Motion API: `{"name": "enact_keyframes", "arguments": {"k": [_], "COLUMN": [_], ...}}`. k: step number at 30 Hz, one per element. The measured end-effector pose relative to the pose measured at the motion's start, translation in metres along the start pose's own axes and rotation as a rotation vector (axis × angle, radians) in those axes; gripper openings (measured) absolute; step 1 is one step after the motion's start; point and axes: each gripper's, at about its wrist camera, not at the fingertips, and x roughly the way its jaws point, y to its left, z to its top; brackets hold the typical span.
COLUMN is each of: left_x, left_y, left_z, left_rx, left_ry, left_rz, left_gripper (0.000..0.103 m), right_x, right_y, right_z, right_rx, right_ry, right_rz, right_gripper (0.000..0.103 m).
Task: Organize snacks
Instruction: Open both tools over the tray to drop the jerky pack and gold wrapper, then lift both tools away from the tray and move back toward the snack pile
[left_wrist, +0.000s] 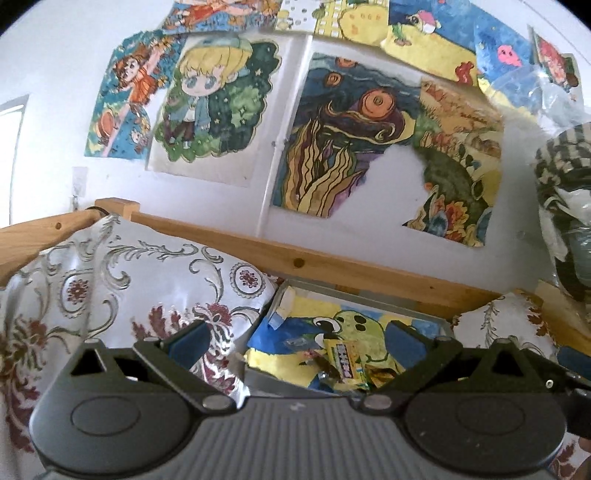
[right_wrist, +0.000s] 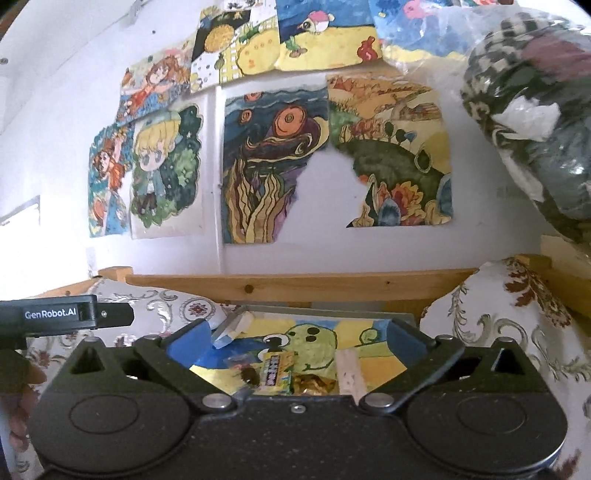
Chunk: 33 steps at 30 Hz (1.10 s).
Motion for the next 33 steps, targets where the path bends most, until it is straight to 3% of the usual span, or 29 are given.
{"name": "enact_keyframes", "arguments": {"k": [14,33], "left_x": [-0.063,-0.112], "left_y": [0.011,0.03], "left_z": [-0.045,-0.087], "left_rx": [0.009,0.008], "left_ry": [0.002,0.107], "left_rz": [0.007,0.006], "left_gripper": [0.103,0.103], "right_x": [-0.079,-0.126], "right_y": [0.01,0.027], "right_z": [-0.03,-0.06], "right_rx": [0.002,-0.009], "right_ry": [0.024,0.131], "right_rz": [-0.012,-0.047], "right_gripper": [0.102,0.102]}}
